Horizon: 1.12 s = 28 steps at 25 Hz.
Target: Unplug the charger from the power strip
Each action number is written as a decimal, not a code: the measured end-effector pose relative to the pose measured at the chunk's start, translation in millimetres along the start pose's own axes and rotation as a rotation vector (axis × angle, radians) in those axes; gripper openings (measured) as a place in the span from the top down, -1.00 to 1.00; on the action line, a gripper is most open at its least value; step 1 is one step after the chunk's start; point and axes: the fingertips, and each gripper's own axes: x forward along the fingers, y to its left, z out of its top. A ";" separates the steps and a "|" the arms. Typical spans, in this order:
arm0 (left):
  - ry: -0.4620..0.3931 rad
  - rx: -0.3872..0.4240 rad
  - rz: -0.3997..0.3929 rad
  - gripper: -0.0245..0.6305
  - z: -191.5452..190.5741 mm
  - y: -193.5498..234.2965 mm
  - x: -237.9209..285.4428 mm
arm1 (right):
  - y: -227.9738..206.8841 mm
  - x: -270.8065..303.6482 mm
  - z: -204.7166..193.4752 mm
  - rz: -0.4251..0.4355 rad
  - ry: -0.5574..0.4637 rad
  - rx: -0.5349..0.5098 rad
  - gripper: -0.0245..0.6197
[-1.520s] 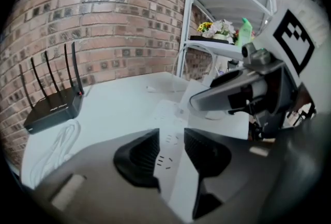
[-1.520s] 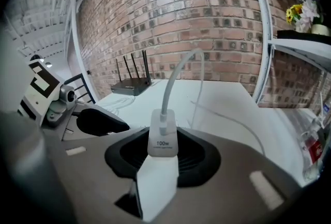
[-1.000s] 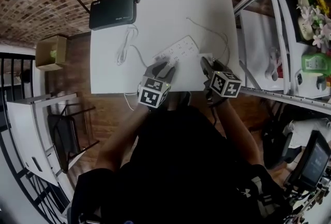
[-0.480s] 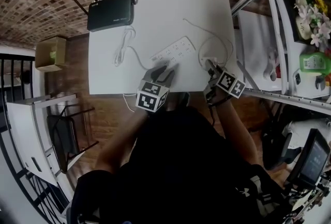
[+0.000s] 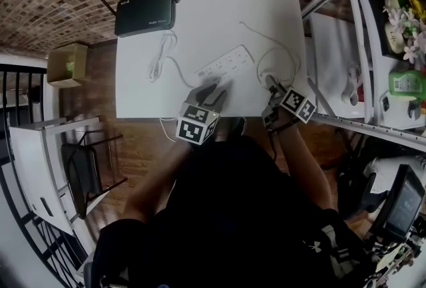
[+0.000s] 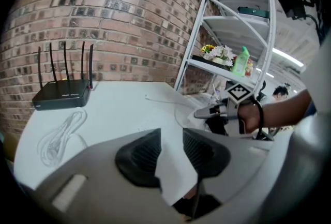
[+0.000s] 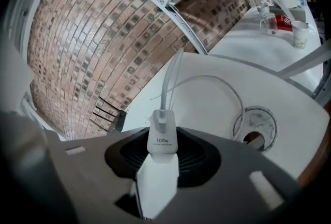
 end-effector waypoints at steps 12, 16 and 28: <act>0.010 0.005 -0.004 0.52 -3.6 -0.3 -1.0 | -22.3 8.8 -11.3 -0.050 0.028 0.033 0.48; 0.015 0.010 -0.009 0.52 -3.5 -0.2 0.2 | -25.5 8.2 -11.8 -0.088 0.045 -0.022 0.46; 0.015 0.023 -0.026 0.54 -0.5 -3.9 1.8 | -40.4 -7.5 -8.9 -0.223 0.050 -0.094 0.26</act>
